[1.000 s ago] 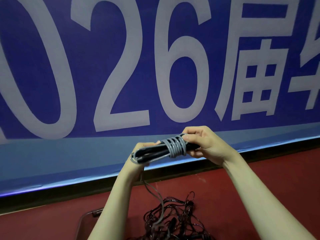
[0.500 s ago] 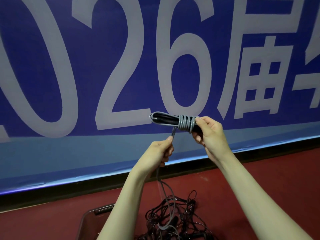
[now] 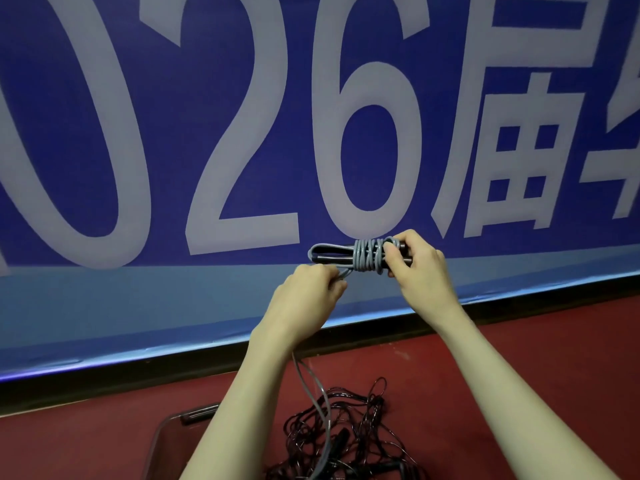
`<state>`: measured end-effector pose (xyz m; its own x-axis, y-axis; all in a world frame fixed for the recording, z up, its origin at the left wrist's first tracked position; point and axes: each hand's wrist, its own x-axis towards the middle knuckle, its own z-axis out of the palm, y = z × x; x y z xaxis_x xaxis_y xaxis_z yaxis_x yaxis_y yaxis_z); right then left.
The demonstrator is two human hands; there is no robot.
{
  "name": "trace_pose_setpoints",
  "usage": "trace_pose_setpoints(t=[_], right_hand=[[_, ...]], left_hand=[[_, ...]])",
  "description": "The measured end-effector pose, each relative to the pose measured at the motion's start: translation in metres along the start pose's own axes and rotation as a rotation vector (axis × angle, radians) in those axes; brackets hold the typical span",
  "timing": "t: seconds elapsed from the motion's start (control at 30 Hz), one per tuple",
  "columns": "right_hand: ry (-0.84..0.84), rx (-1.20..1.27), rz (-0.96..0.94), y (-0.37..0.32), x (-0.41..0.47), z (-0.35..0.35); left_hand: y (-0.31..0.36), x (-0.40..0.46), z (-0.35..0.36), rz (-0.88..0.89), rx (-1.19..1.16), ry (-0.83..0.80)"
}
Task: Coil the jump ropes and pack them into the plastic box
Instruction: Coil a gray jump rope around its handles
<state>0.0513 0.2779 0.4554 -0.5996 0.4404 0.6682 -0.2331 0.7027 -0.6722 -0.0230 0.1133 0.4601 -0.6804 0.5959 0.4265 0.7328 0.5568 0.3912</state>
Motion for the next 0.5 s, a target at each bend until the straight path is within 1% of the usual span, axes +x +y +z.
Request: trace_pose_setpoints(t=[0.13, 0.27, 0.4, 0.5], right_hand=[[-0.133, -0.114, -0.01, -0.001, -0.001, -0.007], [-0.222, -0.207, -0.036, -0.002, -0.001, -0.012], [-0.242, -0.216, -0.052, -0.002, -0.002, -0.015], [-0.309, -0.223, -0.049, -0.006, -0.003, -0.019]], left_hand=[[0.003, -0.004, -0.004, 0.042, 0.067, 0.104], [0.004, -0.006, -0.007, 0.117, 0.143, 0.154], [0.004, -0.006, -0.009, 0.119, 0.187, 0.121], [0.003, -0.007, -0.008, 0.127, 0.157, 0.091]])
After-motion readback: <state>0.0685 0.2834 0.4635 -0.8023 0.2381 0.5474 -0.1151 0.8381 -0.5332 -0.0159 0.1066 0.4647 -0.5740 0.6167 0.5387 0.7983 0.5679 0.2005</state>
